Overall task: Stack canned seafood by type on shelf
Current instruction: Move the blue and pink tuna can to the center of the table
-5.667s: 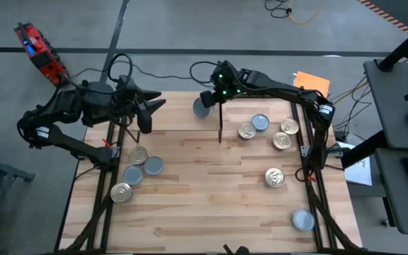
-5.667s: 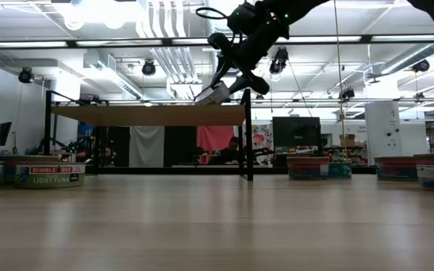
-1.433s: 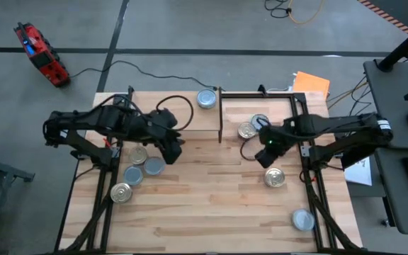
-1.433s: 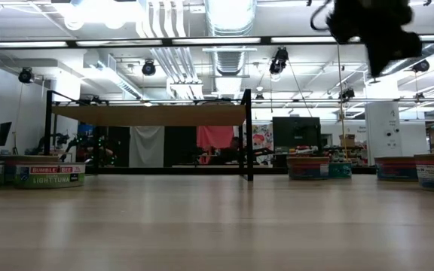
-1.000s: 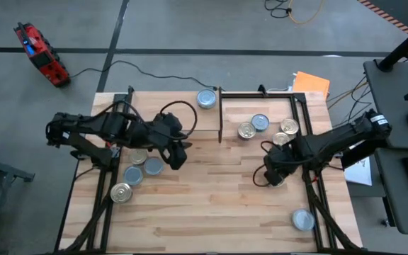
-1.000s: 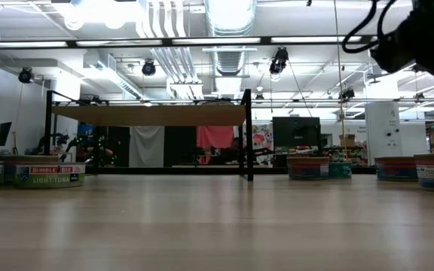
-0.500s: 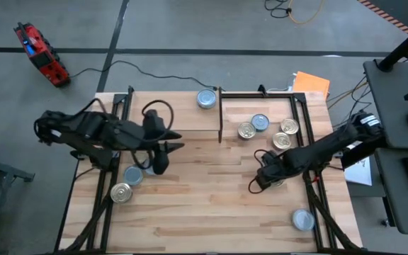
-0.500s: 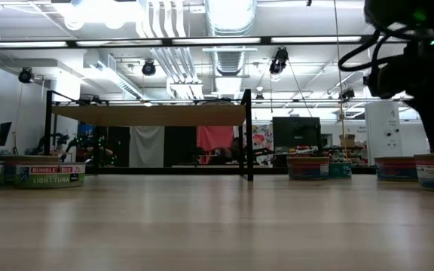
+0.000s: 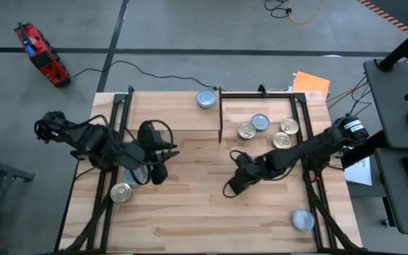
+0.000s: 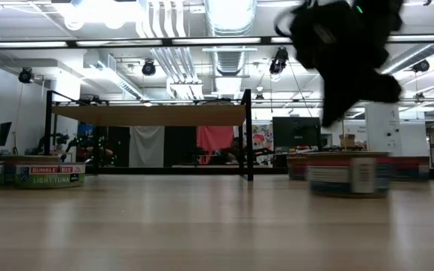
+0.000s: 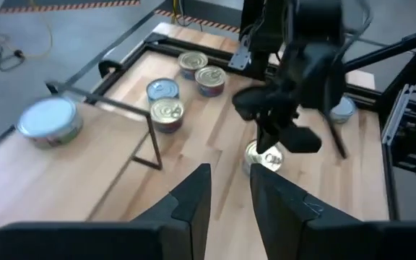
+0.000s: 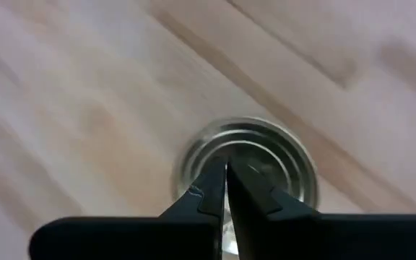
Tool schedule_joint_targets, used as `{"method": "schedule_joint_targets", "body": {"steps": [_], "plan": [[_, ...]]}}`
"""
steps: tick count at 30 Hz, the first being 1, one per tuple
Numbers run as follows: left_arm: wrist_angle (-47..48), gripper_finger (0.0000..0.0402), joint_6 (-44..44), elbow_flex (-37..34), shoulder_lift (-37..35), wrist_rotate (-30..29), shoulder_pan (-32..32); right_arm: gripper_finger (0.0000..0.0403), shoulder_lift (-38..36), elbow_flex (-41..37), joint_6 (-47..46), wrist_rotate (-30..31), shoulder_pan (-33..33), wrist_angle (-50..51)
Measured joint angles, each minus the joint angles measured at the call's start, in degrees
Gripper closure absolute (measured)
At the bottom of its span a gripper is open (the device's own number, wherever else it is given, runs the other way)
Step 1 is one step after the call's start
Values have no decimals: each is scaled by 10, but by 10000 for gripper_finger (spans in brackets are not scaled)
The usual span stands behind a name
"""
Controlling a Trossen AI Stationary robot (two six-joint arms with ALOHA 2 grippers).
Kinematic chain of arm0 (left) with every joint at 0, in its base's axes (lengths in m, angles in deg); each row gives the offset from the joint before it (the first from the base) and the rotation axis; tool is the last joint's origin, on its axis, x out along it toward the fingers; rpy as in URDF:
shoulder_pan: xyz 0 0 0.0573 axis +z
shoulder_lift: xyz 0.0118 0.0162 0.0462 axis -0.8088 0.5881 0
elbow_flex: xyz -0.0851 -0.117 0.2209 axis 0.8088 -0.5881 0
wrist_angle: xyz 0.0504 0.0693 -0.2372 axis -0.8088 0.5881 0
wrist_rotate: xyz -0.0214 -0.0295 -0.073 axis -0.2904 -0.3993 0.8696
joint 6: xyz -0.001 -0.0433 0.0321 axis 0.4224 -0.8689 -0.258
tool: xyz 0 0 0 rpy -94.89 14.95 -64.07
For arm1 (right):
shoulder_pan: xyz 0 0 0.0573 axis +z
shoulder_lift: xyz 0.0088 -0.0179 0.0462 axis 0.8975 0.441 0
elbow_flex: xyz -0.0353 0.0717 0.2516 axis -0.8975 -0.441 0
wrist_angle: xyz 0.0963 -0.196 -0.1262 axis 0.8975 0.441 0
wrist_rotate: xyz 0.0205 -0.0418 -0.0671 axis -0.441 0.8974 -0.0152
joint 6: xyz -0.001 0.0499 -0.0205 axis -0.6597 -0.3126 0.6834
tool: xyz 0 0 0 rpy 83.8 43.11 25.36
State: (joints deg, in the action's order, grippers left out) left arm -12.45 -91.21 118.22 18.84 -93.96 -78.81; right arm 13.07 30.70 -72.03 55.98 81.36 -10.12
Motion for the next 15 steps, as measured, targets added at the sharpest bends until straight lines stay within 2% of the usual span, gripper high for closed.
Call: {"method": "schedule_joint_targets", "body": {"steps": [4,8,11,15], "plan": [[-68,325,-31,-58,-10,10,-10,394,3,62,53,1,-9,48],[-187,325,-34,-128,-20,69,-10,394,-13,106,83,1,-11,124],[-255,325,-52,-181,-20,100,-10,394,-34,110,90,1,-10,173],[-336,325,-76,-260,-13,104,-6,394,-67,87,92,2,-10,202]]}}
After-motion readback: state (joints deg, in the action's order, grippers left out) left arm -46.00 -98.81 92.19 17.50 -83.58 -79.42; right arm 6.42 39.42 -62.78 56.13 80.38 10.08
